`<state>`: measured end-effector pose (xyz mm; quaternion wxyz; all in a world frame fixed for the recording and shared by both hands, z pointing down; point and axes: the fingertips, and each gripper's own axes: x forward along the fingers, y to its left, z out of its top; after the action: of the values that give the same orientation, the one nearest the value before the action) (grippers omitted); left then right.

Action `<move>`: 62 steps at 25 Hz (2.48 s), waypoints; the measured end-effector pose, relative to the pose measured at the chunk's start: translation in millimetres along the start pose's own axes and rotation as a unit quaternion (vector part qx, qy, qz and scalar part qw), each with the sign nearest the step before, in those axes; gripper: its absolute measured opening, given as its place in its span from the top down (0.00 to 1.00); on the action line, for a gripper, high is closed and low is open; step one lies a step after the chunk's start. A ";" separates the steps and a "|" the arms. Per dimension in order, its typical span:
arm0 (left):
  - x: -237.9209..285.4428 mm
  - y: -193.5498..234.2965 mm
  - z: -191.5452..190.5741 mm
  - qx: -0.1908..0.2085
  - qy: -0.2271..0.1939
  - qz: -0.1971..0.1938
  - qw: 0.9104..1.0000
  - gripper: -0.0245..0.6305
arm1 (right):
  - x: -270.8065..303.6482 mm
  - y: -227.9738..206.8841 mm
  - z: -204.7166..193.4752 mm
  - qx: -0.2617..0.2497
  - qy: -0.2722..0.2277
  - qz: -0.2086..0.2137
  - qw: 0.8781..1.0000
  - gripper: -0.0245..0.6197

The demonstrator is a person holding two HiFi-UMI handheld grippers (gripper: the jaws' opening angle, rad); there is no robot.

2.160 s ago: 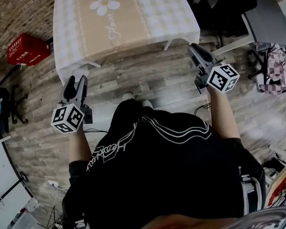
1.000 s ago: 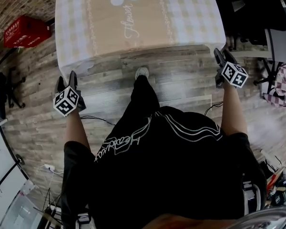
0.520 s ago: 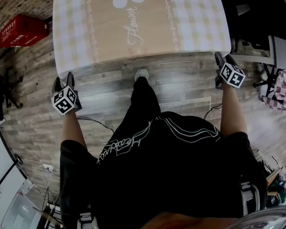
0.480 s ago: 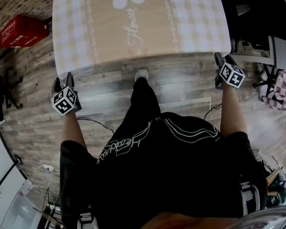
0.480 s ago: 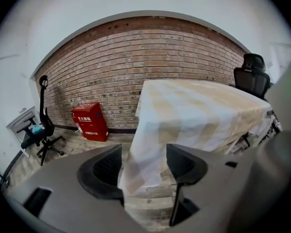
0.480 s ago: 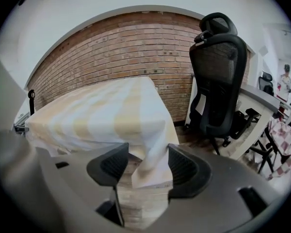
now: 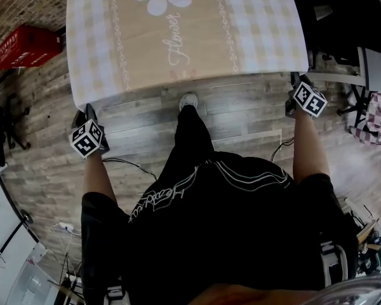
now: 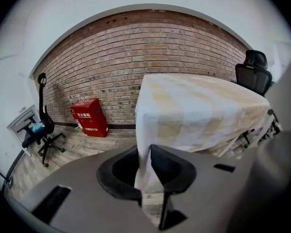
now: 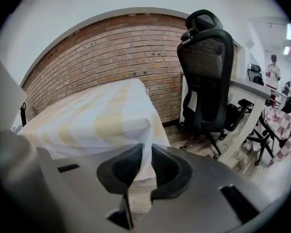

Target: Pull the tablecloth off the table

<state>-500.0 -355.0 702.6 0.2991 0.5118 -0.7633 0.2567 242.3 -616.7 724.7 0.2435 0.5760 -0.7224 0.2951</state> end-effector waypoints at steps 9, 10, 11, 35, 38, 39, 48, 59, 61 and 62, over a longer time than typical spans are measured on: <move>-6.4 -0.7 -4.0 -0.004 0.001 0.007 1.000 0.95 | -6.9 0.8 -4.8 -0.020 -0.002 -0.008 1.000 0.96; -7.2 -1.4 -4.0 -0.004 0.001 0.007 1.000 0.95 | -8.2 0.4 -5.1 -0.019 -0.003 -0.008 1.000 0.96; -7.9 -2.3 -4.3 -0.003 0.001 0.006 1.000 0.95 | -9.8 -0.5 -5.4 -0.019 -0.004 -0.009 1.000 0.96; -61.0 -5.2 22.2 -0.048 -0.048 0.022 0.997 0.95 | -68.8 4.1 23.3 -0.029 -0.057 -0.001 0.998 0.97; -65.5 -1.5 24.5 -0.061 -0.047 0.019 0.997 0.95 | -80.9 11.0 35.6 -0.031 -0.070 0.004 0.997 0.97; -67.1 0.0 25.1 -0.064 -0.048 0.019 0.997 0.95 | -85.0 14.1 39.8 -0.032 -0.074 0.006 0.997 0.97; -87.6 16.7 33.7 -0.073 -0.059 0.038 0.995 0.95 | -118.0 44.9 70.6 -0.026 -0.109 0.035 0.993 0.97; -136.9 -2.3 93.1 -0.094 -0.136 -0.007 0.986 0.95 | -149.5 65.4 104.3 -0.003 -0.133 0.079 0.988 0.97; -147.6 -13.8 109.1 -0.086 -0.154 -0.023 0.984 0.95 | -156.9 73.6 112.8 -0.002 -0.135 0.093 0.986 0.97; -152.5 -18.8 116.4 -0.082 -0.162 -0.030 0.983 0.95 | -160.4 78.1 117.6 0.000 -0.137 0.099 0.986 0.97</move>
<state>-459.8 -346.9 514.3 0.2202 0.5428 -0.8045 0.0981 199.6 -576.6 519.1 0.1116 0.5368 -0.8024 0.2356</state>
